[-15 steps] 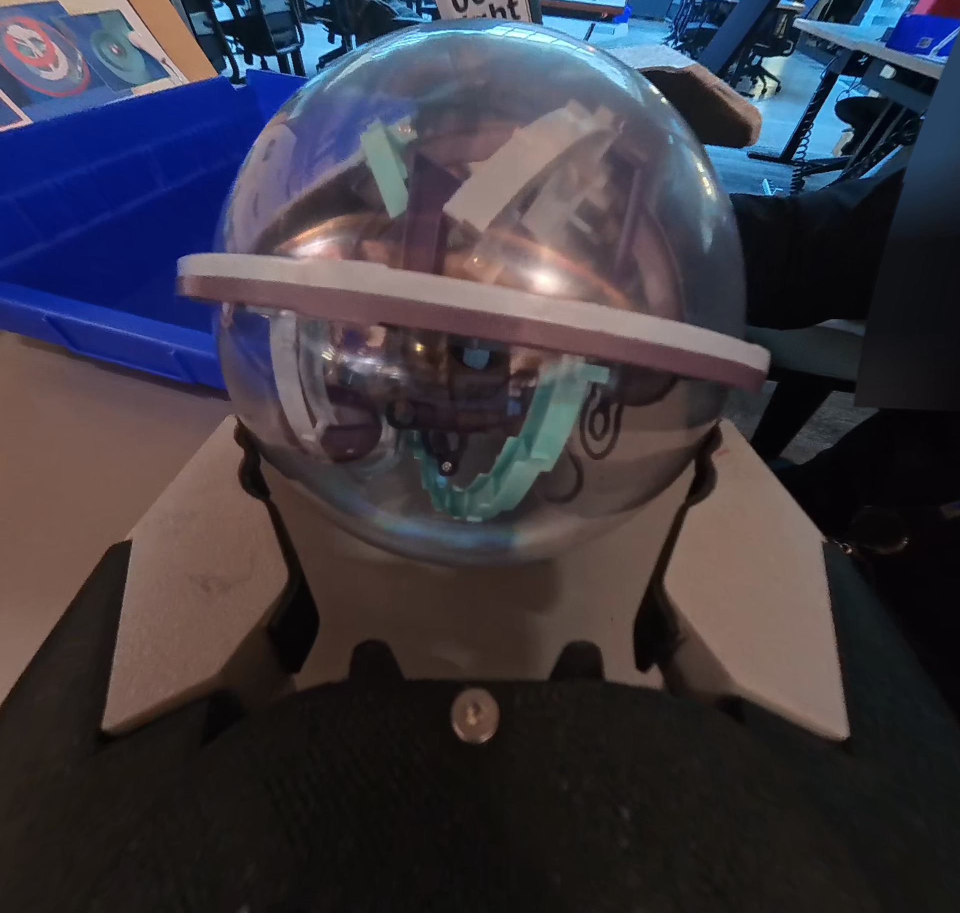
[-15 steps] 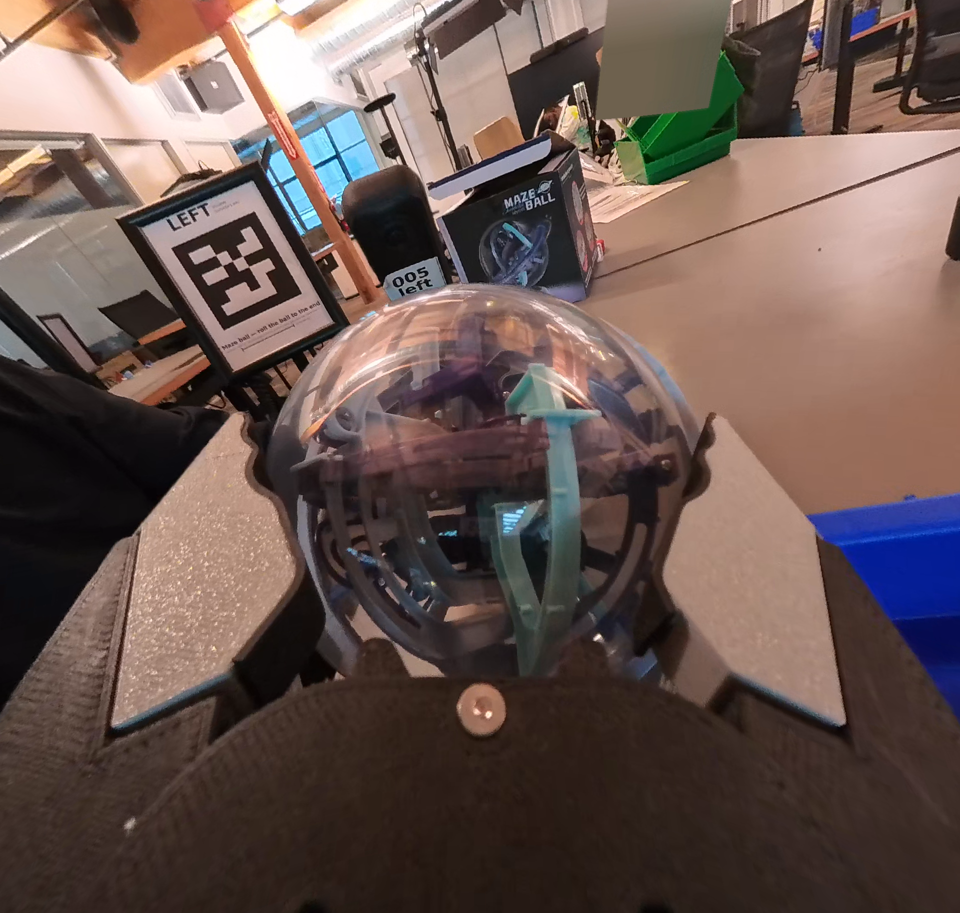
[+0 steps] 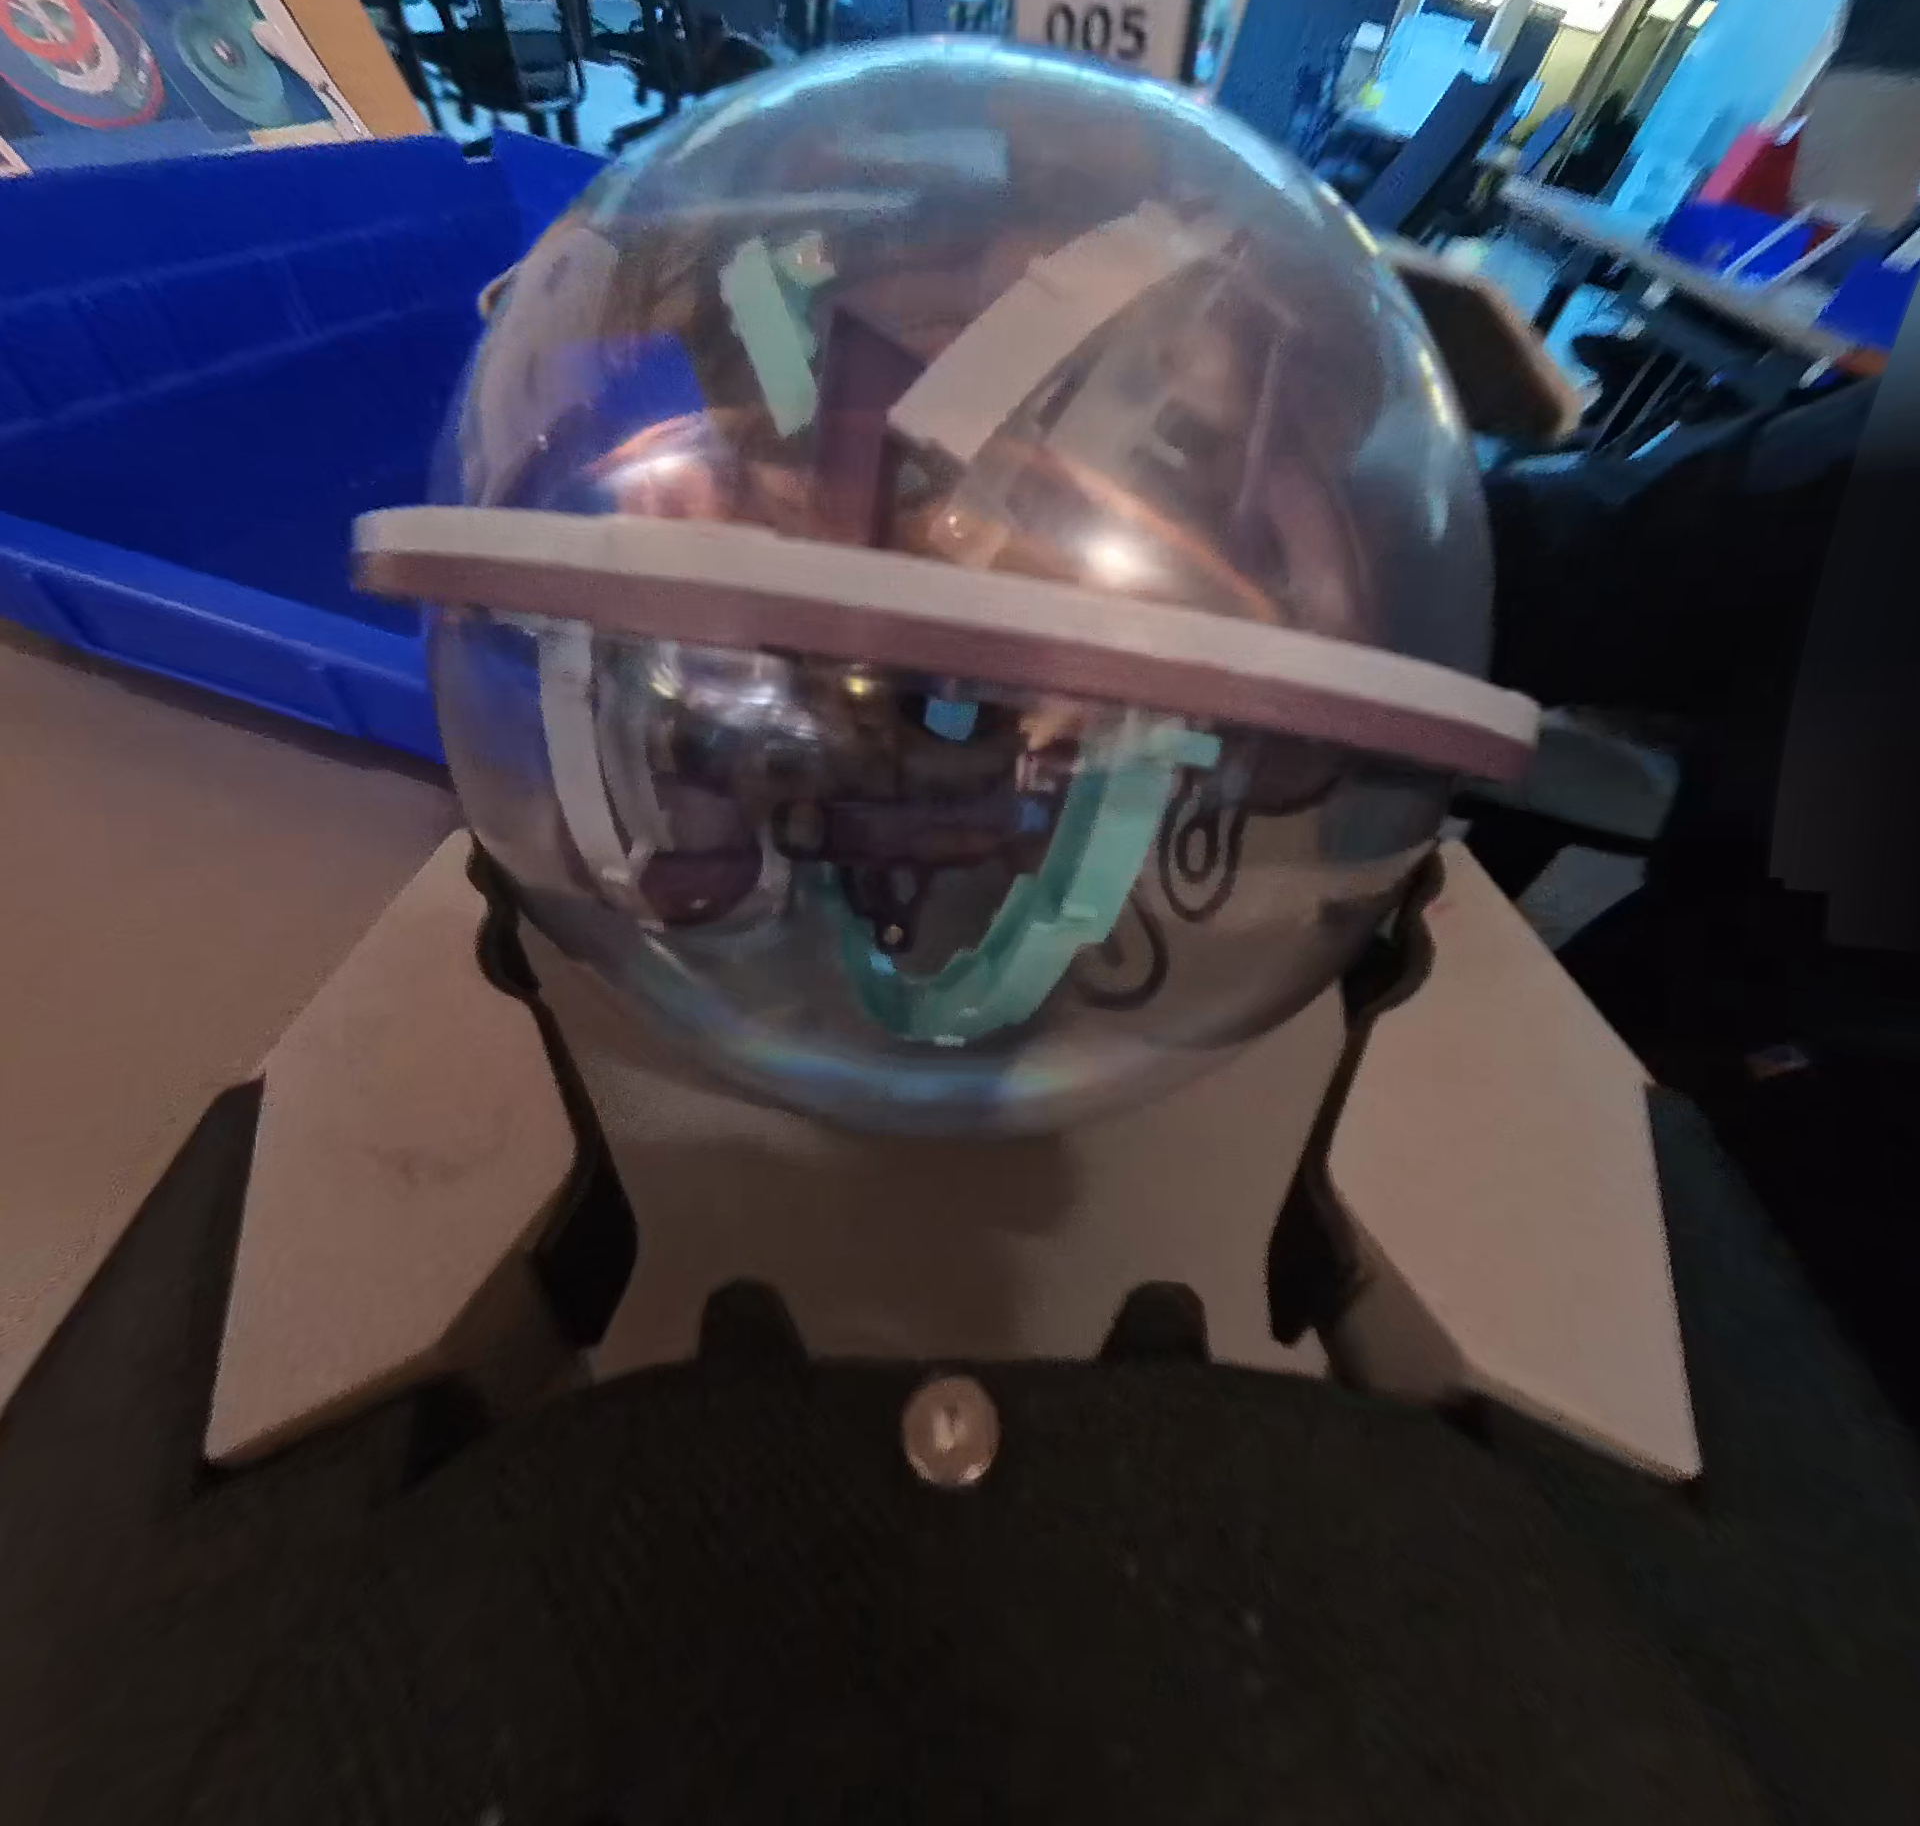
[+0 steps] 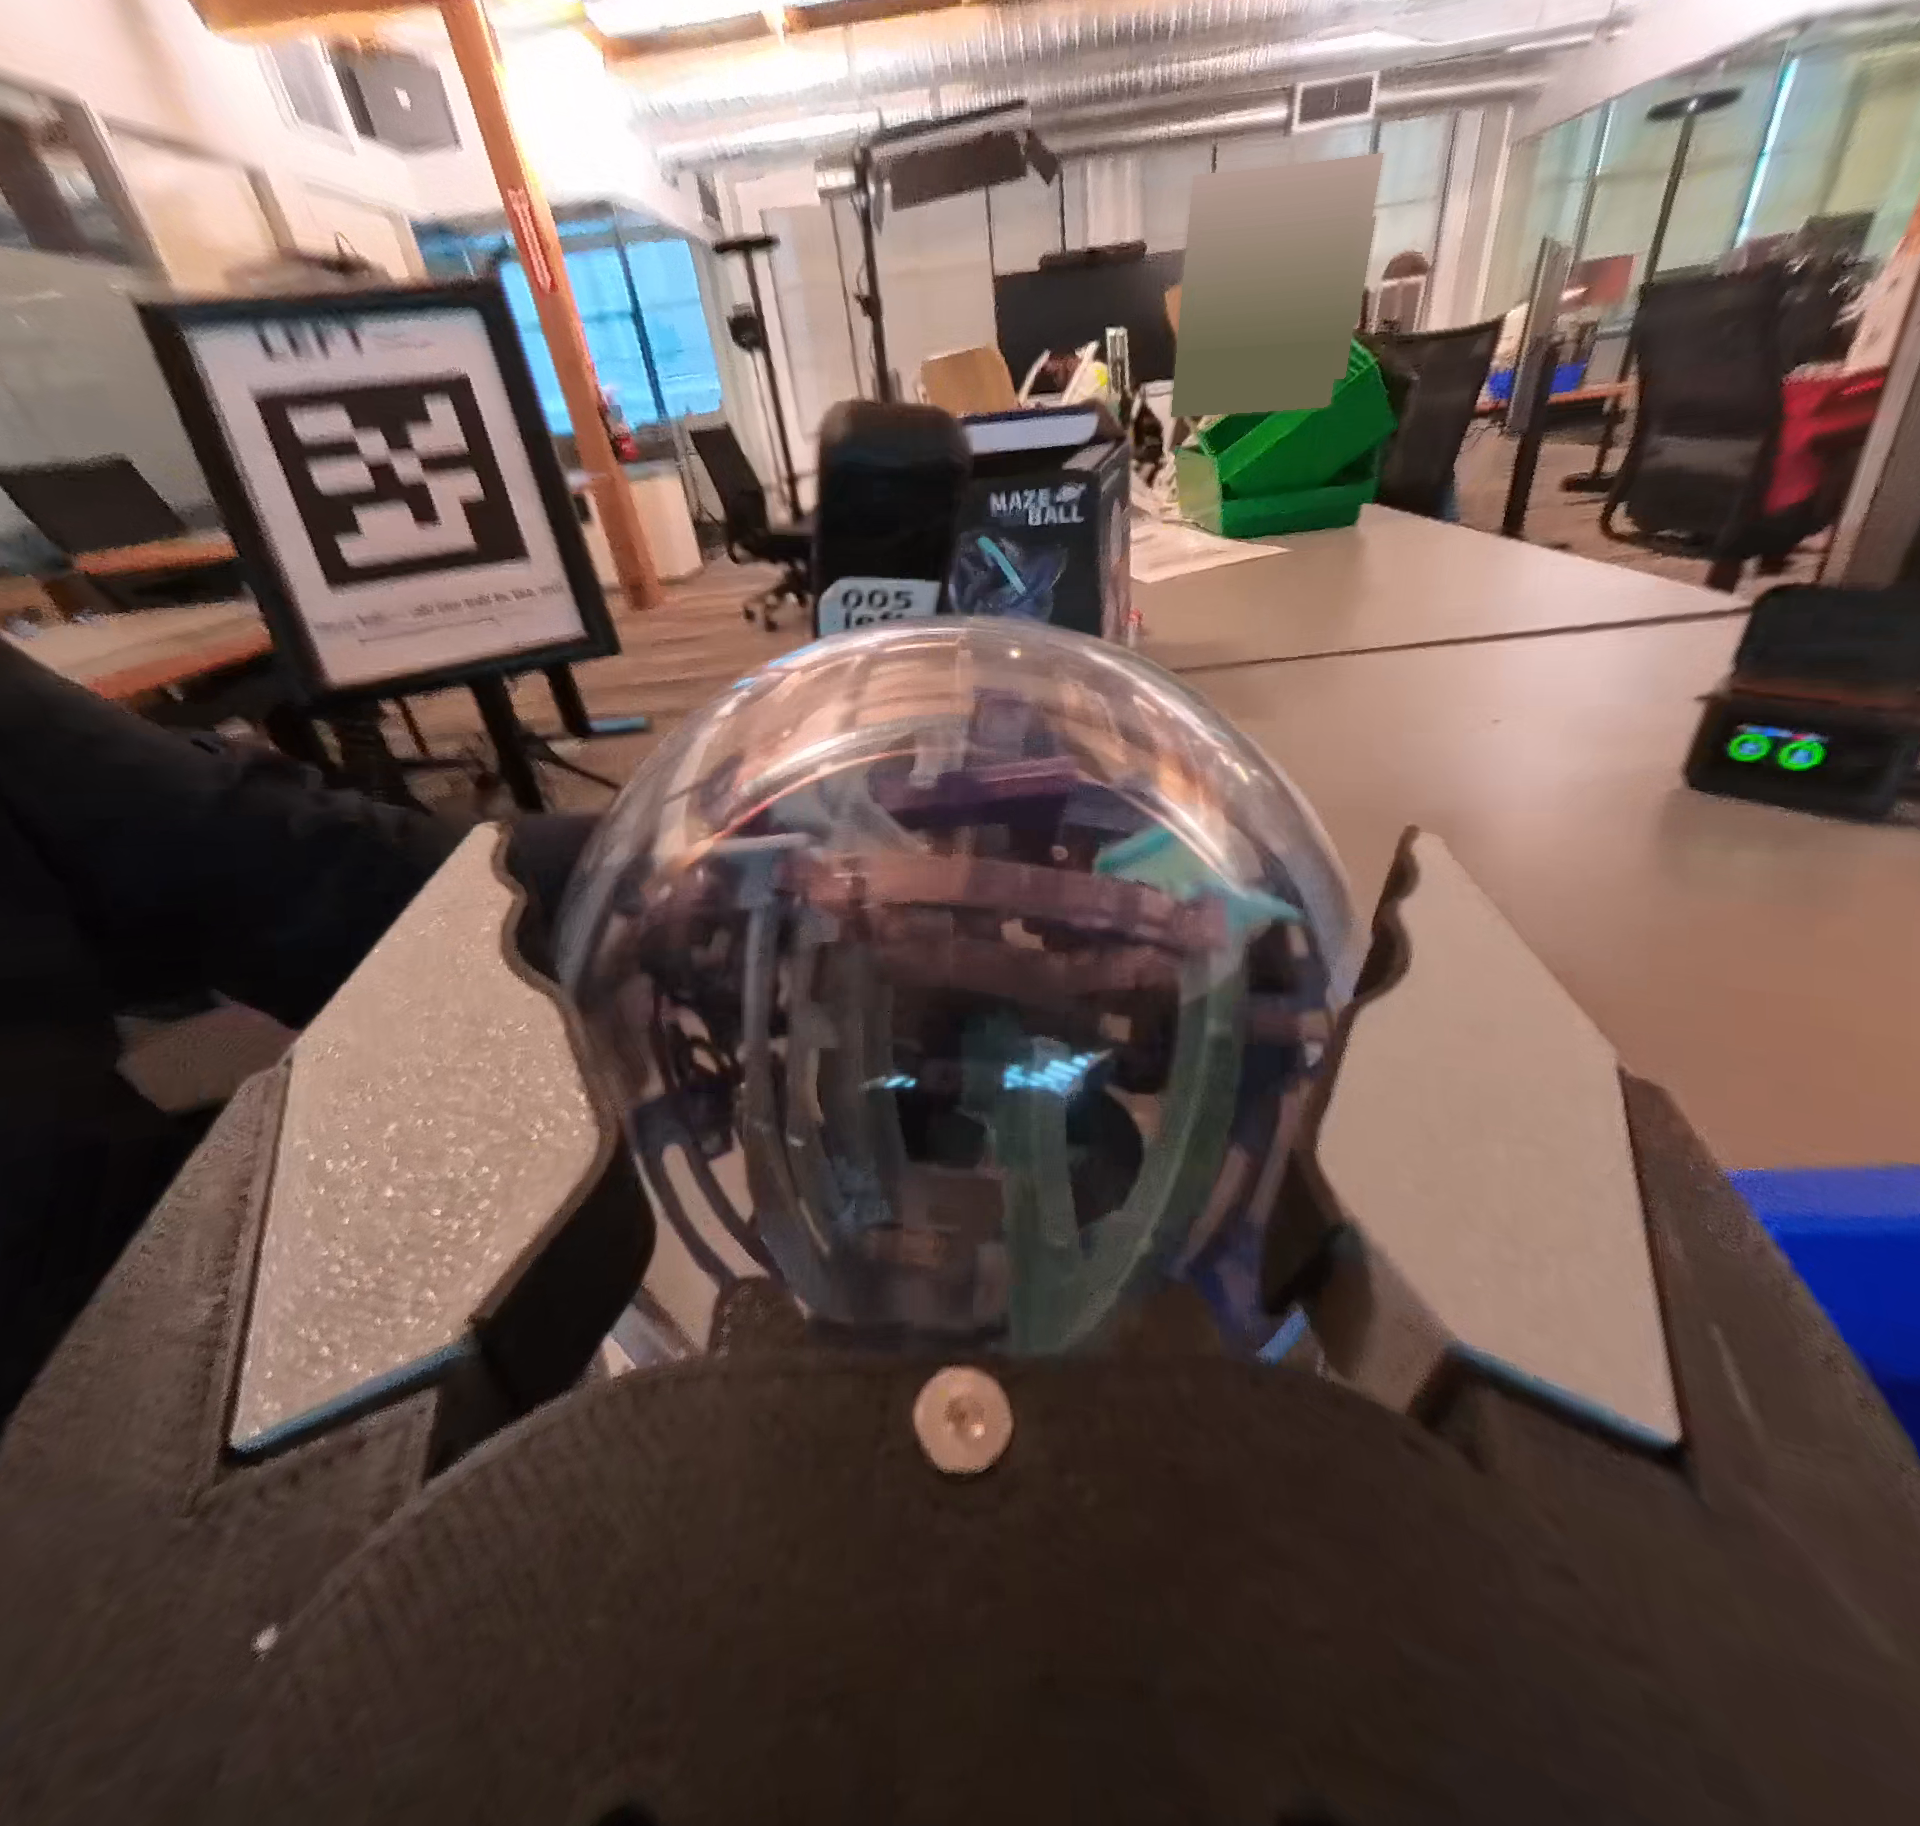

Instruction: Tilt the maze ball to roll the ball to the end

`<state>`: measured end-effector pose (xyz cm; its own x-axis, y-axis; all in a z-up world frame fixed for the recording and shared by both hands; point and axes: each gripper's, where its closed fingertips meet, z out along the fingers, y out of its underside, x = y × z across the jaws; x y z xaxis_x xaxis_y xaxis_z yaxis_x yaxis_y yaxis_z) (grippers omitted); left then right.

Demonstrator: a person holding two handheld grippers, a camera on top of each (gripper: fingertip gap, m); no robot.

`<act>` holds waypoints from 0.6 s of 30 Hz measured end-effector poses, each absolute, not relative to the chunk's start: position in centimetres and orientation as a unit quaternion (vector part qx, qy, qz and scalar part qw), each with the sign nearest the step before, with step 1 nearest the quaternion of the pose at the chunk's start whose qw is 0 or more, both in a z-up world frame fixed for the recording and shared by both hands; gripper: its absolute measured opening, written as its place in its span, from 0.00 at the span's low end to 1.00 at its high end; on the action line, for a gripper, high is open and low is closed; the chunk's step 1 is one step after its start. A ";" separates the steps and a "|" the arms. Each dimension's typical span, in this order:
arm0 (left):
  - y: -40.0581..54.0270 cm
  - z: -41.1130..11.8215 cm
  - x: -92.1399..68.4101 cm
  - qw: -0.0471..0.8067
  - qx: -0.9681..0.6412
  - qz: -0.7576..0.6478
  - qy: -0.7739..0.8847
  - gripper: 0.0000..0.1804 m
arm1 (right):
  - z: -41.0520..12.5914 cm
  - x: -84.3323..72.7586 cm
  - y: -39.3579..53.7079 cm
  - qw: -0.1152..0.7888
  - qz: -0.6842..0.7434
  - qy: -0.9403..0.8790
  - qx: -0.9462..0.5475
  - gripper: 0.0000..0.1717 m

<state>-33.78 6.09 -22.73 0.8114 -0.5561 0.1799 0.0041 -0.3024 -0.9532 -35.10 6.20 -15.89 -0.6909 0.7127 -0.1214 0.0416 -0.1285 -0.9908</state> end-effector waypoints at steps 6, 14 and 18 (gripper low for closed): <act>5.5 -23.4 -34.8 0.542 -0.770 -0.304 0.145 0.88 | -18.3 -35.7 4.9 0.285 0.628 -0.663 -0.291 0.82; 5.2 -23.5 -34.2 0.541 -0.766 -0.304 0.167 0.88 | -17.1 -35.0 5.3 0.242 0.668 -0.639 -0.295 0.76; 5.2 -23.4 -34.3 0.540 -0.766 -0.309 0.164 0.88 | -17.5 -35.2 5.2 0.237 0.663 -0.643 -0.301 0.78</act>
